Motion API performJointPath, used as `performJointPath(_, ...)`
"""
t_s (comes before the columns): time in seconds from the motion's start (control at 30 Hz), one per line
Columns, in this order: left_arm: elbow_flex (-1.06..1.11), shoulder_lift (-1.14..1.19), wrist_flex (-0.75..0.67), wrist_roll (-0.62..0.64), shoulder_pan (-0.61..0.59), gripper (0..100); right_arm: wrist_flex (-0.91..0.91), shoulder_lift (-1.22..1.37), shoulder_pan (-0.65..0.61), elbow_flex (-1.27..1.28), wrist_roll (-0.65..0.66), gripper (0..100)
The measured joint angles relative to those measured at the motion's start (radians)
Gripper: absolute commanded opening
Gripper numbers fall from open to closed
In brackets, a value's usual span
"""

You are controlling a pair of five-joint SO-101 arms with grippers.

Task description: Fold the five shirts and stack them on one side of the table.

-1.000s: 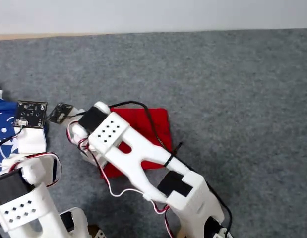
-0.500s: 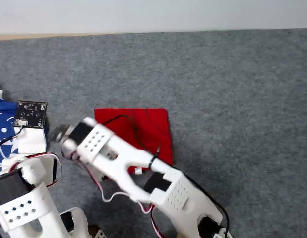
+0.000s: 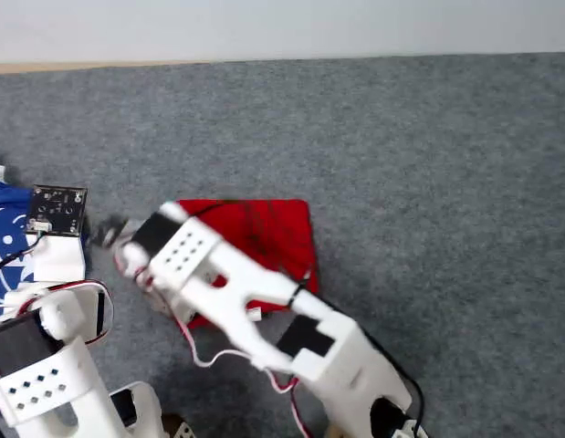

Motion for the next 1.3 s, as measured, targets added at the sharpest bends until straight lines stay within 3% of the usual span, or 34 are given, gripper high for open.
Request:
performJointPath(0.23,0.0,0.0,0.0,0.0,0.0,0,0.0,-0.107,0.155,0.008,0.003,0.9)
performJointPath(0.4,-0.011,0.0,0.0,0.0,-0.003,0,0.0,-0.176,0.304,0.15,0.003,0.9)
performJointPath(0.63,-0.017,0.0,0.0,0.038,-0.046,0,0.0,-0.308,0.439,0.333,-0.178,0.9)
performJointPath(0.9,-0.017,0.0,0.0,0.089,-0.189,0,0.0,-0.416,0.459,0.465,-0.222,0.9)
performJointPath(1.1,-0.017,0.0,0.0,0.089,-0.199,0,-0.04,-0.417,0.46,0.56,-0.325,0.9)
performJointPath(1.3,-0.017,0.0,0.0,0.089,-0.199,0,-0.147,-0.344,0.454,0.694,-0.347,0.9)
